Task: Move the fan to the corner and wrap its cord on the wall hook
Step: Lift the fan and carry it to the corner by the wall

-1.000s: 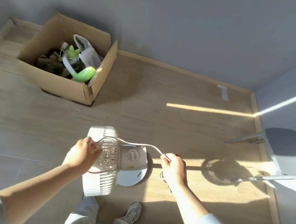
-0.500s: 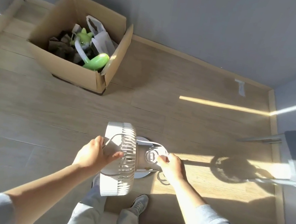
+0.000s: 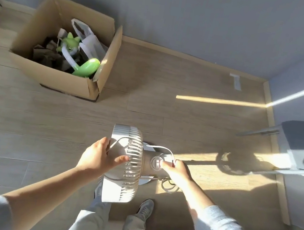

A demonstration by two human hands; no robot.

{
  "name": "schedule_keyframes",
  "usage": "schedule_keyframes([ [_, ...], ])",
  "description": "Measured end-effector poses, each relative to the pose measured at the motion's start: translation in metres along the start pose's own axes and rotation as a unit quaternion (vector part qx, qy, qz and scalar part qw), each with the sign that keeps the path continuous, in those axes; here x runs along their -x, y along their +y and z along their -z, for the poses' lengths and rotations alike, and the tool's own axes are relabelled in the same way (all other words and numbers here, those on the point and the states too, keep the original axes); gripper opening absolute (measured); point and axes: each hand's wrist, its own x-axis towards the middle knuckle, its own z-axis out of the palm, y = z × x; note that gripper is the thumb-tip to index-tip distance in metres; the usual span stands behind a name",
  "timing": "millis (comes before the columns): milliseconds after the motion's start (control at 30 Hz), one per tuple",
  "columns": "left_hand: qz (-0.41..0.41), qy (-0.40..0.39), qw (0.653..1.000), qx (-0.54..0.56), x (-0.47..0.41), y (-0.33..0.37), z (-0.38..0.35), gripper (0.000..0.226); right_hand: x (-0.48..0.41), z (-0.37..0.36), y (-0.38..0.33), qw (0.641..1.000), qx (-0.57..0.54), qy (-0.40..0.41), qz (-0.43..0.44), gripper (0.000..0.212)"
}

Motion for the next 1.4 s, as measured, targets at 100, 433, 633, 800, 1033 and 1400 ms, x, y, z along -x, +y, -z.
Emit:
schedule_keyframes([
  [100, -0.031, -0.02, 0.999, -0.023, -0.008, 0.012, 0.014, 0.06, 0.008, 0.002, 0.005, 1.0, -0.016, 0.005, 0.012, 0.044],
  [433, -0.117, -0.06, 0.989, -0.069, -0.021, 0.075, 0.024, 0.058, 0.038, 0.039, 0.017, 0.993, -0.1, 0.057, 0.007, 0.04],
  [633, -0.148, -0.095, 0.982, -0.07, -0.037, 0.099, 0.03, 0.054, 0.051, 0.047, 0.012, 0.978, -0.176, 0.108, 0.014, 0.049],
  [800, -0.181, -0.151, 0.97, -0.055, -0.078, 0.11, 0.058, 0.05, 0.041, 0.041, -0.012, 0.97, -0.194, 0.146, -0.017, 0.044],
  [1033, -0.238, -0.199, 0.95, -0.027, -0.155, 0.132, 0.115, 0.046, 0.031, 0.038, -0.082, 0.962, -0.194, 0.177, -0.07, 0.047],
  [1400, -0.283, -0.214, 0.934, -0.031, -0.252, 0.182, 0.154, 0.069, -0.006, 0.077, -0.163, 0.948, -0.231, 0.204, -0.082, 0.044],
])
